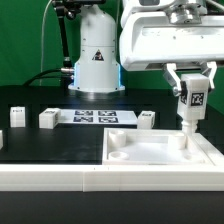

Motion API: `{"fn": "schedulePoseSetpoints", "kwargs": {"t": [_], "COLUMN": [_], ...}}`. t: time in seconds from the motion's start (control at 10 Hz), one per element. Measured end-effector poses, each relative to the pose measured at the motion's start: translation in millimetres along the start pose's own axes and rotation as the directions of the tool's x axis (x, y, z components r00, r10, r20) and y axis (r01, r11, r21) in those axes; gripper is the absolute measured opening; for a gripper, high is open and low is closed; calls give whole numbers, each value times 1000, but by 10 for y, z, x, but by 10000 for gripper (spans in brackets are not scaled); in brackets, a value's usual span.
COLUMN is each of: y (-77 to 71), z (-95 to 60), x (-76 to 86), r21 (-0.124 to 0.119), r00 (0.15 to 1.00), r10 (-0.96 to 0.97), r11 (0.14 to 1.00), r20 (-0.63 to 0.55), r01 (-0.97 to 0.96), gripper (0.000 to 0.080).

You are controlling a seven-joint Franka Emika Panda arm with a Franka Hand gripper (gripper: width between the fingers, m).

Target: Assemble one leg

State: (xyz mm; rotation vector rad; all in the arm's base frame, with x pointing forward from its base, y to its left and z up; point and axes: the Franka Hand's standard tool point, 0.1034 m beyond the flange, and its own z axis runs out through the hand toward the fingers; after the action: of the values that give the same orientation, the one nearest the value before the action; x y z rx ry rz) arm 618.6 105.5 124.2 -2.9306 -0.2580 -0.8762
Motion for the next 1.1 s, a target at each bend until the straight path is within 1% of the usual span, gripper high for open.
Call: {"fn": "schedulePoseSetpoints", "kwargs": {"t": [0.1, 0.2, 0.3, 0.6, 0.8, 1.0, 1.1], "y": [27, 37, 39, 30, 14, -39, -53], "z": [109, 184, 228, 307, 305, 335, 366], "x": [79, 96, 73, -83, -124, -144, -186], "r21": [0, 0, 0, 1, 2, 6, 8], "r00": [1000, 1000, 1000, 1000, 1000, 1000, 1000], "r10": [2, 5, 8, 8, 5, 0, -1], "r11": [1000, 1000, 1000, 1000, 1000, 1000, 1000], "r20": [-9, -10, -5, 18, 25, 16, 23], "r01": [-2, -5, -8, -8, -6, 0, 1], "gripper": [292, 292, 292, 292, 292, 292, 292]}}
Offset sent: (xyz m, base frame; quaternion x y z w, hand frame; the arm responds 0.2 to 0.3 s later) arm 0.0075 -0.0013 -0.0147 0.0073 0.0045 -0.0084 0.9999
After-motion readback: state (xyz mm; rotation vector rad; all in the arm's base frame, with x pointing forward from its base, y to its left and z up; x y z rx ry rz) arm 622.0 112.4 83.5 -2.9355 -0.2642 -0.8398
